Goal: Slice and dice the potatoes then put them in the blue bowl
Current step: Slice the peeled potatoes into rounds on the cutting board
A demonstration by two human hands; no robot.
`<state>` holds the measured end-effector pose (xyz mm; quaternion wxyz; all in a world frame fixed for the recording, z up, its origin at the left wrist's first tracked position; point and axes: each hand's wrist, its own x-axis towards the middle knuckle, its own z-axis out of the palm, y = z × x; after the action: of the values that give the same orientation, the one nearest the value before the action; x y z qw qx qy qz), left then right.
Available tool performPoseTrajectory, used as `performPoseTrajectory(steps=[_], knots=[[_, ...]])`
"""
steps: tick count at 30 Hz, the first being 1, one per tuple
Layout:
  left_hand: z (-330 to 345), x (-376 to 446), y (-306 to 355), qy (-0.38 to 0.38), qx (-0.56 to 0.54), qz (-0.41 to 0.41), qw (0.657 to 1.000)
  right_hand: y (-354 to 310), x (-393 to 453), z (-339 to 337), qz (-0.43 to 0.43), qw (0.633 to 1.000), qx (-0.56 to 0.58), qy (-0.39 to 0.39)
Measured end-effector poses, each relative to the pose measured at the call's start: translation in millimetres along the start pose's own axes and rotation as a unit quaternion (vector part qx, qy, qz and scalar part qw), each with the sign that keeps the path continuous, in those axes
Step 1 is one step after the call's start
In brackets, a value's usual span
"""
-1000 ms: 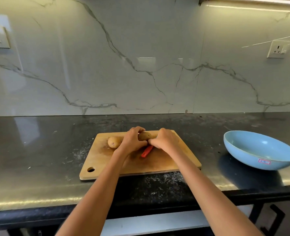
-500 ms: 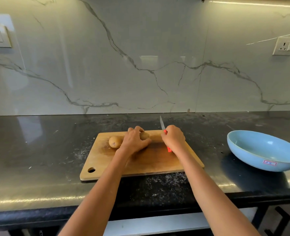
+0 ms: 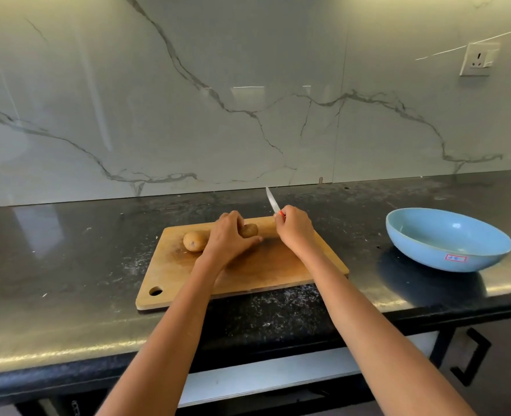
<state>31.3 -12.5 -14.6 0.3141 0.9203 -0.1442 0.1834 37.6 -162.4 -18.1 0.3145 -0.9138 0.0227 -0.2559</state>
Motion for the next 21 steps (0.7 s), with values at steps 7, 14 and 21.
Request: performPoseTrajectory(steps=[7,14,21], knots=[[-9.6,-4.3,-1.0,-0.079,-0.016,-0.001,0.997,-2.9,1.5,-4.3,0.023,0.999,0.03,0.039],[-9.8,-8.4,-2.8,-0.067,-0.04,0.004,0.997,-4.4,-14.8,-6.4,-0.014,0.999,0.041,0.005],[-7.6,-11.8,-3.7,-0.043,-0.06,0.015,0.997,-20.0,-38.0,-30.3,-0.005,0.99,-0.07,-0.126]])
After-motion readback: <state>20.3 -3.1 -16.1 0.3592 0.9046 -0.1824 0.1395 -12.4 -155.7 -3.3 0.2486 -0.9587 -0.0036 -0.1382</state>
